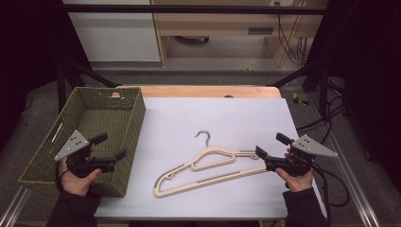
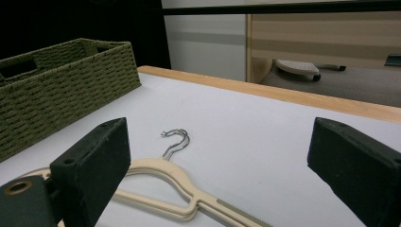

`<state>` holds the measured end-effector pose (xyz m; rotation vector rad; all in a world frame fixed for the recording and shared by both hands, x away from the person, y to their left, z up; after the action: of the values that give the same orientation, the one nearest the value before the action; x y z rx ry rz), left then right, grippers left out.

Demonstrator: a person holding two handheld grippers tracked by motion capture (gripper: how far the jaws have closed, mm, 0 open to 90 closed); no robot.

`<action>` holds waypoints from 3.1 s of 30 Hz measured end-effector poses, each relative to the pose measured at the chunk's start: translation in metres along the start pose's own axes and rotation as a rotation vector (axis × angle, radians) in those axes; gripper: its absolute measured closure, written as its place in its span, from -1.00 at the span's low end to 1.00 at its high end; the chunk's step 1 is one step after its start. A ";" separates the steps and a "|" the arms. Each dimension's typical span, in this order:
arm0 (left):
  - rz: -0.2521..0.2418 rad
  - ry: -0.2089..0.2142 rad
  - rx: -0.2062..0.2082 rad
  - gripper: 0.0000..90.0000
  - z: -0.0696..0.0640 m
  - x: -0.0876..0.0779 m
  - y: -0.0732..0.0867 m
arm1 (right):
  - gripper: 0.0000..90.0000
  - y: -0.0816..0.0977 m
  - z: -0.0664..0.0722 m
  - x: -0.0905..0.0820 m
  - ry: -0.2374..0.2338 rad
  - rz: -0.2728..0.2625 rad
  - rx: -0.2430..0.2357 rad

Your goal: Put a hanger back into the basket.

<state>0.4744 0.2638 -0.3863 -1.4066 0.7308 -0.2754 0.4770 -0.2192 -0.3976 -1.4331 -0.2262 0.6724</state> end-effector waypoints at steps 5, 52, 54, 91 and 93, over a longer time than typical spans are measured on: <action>0.000 -0.006 0.001 -0.88 0.001 -0.001 0.000 | -0.84 -0.001 0.003 0.002 -0.003 0.002 0.001; 0.004 -0.036 -0.004 -0.89 0.011 -0.009 -0.001 | -0.66 -0.007 0.082 0.130 -0.066 0.203 -0.089; 0.003 -0.039 -0.007 -0.89 0.011 -0.010 -0.001 | -0.66 -0.009 0.079 0.125 -0.067 0.185 -0.082; 0.007 -0.034 0.001 -0.89 0.007 -0.006 -0.001 | -0.92 0.006 -0.012 0.010 -0.016 0.012 0.051; 0.010 -0.033 0.002 -0.89 0.007 -0.005 0.000 | -0.92 0.008 -0.010 0.011 -0.028 0.028 0.037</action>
<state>0.4747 0.2721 -0.3847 -1.4020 0.7103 -0.2440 0.4889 -0.2219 -0.4096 -1.3944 -0.2147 0.7167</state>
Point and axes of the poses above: each handheld gripper's, and its own axes: x roughly forward along the jaws, y roughly out of its underside, z roughly to its left, the point moved 7 cm from there along x, roughly forward along the jaws, and after that the axes turned 3 degrees about x, right-handed, at the moved point
